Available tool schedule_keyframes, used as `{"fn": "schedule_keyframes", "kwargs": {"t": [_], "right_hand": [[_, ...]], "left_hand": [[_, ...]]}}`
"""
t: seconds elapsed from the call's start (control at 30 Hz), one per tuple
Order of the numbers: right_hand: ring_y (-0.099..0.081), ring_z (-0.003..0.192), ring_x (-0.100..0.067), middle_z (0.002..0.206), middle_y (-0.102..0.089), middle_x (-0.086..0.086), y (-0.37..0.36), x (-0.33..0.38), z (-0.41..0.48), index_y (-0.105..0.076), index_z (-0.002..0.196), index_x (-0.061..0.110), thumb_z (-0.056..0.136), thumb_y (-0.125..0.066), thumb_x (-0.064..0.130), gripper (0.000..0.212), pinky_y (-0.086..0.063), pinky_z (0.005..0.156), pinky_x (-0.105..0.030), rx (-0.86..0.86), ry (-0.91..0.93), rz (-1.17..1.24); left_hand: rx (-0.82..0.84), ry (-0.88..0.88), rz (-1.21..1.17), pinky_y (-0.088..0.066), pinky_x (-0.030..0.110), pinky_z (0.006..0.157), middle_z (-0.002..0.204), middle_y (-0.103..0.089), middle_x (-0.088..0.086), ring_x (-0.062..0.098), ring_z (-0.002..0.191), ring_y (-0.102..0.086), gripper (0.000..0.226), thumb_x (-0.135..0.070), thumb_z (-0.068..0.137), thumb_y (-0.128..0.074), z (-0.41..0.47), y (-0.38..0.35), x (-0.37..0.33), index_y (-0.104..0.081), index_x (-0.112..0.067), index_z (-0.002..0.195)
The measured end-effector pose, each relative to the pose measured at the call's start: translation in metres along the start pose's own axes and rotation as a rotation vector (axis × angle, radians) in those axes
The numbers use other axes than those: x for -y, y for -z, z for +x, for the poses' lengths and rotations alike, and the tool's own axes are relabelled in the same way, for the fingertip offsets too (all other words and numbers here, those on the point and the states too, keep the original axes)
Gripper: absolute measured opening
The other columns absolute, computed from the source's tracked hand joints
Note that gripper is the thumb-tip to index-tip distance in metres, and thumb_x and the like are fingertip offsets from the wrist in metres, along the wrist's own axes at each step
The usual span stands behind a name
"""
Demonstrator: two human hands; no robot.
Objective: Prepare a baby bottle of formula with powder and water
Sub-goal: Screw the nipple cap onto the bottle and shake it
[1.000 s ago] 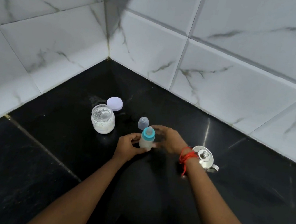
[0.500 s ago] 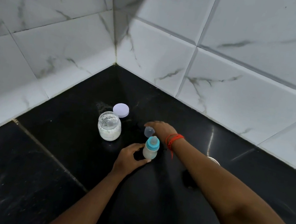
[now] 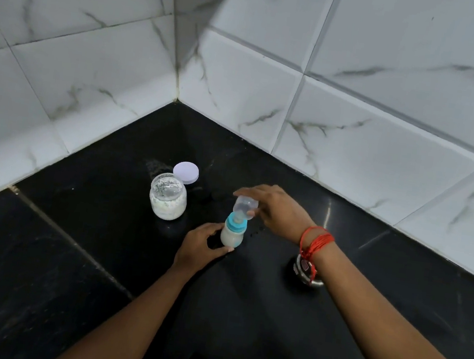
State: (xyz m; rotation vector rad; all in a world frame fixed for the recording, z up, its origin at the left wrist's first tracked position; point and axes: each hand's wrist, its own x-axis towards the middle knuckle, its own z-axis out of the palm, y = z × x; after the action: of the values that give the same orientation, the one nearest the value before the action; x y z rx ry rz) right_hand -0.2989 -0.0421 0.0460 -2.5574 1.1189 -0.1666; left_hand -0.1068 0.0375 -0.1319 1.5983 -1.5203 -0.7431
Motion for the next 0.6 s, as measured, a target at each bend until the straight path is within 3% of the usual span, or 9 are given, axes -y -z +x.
{"fn": "schedule_keyframes", "kwargs": {"t": [0.3,0.43,0.6], "right_hand": [[-0.049,0.107,-0.018,0.136,-0.055,0.012,-0.032,0.012,-0.009,-0.041,0.143,0.048,0.097,-0.058,0.019,0.057,-0.054,0.079,-0.035,-0.036,-0.101,-0.201],[-0.048,0.111,-0.021,0.139,-0.053,0.008,-0.041,0.019,-0.006,-0.039,0.148,0.043,0.098,-0.053,0.016,0.058,-0.051,0.079,-0.032,-0.057,-0.086,-0.293],[-0.048,0.11,-0.022,0.134,-0.057,0.008,-0.056,0.023,-0.01,-0.045,0.145,0.04,0.092,-0.062,0.015,0.061,-0.049,0.078,-0.032,-0.164,-0.147,-0.292]], "left_hand": [[0.024,0.021,-0.013,-0.044,0.004,0.089,0.118,-0.069,-0.011,0.002,0.105,-0.065,0.06,-0.03,0.071,-0.094,0.0,-0.001,-0.003,-0.071,-0.018,0.125],[0.015,0.016,-0.022,-0.049,0.01,0.091,0.116,-0.07,-0.011,0.002,0.105,-0.066,0.059,-0.029,0.071,-0.094,0.003,-0.002,-0.001,-0.071,-0.019,0.124],[0.0,-0.009,0.005,-0.051,0.017,0.094,0.119,-0.071,-0.008,0.004,0.106,-0.066,0.059,-0.028,0.071,-0.093,0.003,-0.004,0.004,-0.071,-0.019,0.125]]}}
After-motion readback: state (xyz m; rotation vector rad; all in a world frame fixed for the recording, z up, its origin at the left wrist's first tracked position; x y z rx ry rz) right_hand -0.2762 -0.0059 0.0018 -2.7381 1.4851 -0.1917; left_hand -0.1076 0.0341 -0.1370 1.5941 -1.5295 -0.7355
